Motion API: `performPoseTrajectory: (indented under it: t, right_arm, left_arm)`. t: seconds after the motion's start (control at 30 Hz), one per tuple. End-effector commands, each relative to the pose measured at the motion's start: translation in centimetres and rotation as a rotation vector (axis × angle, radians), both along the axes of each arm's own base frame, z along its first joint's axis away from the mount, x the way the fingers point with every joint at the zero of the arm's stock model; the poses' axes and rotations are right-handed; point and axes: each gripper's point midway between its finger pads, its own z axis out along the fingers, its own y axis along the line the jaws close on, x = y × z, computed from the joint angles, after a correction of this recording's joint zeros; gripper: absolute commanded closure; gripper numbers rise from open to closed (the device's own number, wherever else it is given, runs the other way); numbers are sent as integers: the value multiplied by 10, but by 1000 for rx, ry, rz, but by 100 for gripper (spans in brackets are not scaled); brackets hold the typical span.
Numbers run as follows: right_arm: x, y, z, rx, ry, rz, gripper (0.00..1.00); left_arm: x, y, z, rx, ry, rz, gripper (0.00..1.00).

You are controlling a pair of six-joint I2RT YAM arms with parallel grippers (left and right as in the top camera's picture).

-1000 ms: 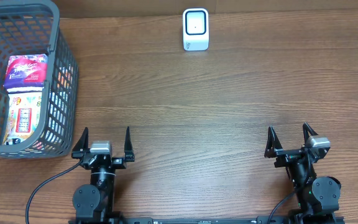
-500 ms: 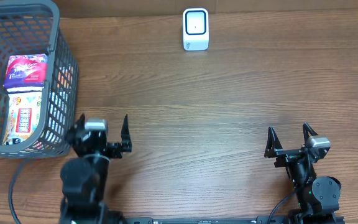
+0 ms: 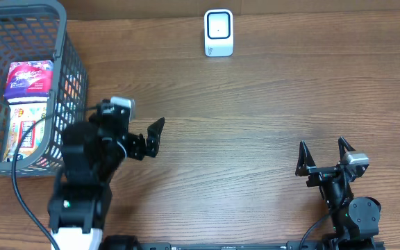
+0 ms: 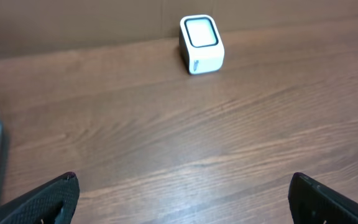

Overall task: Scan the item barcode
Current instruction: 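Reach the left gripper into the basket toward the pink liner pack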

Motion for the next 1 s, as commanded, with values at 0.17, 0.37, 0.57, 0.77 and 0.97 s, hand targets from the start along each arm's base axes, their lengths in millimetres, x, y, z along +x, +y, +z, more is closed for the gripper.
performPoseTrajectory:
  t: [0.17, 0.37, 0.57, 0.77, 0.97]
  right_arm:
    - [0, 0, -1, 1, -5, -4, 0]
    - [0, 0, -1, 1, -5, -4, 0]
    - [0, 0, -1, 1, -5, -4, 0]
    - [0, 0, -1, 1, -5, -4, 0]
    - [0, 0, -1, 1, -5, -4, 0]
  left_arm:
    - [48, 15, 139, 46, -72, 41, 0]
    - [68, 81, 206, 105, -107, 299, 0]
    - [67, 166, 219, 57, -53, 577, 0]
    - [48, 258, 193, -136, 16, 899, 0]
    - [49, 300, 146, -245, 145, 992, 0]
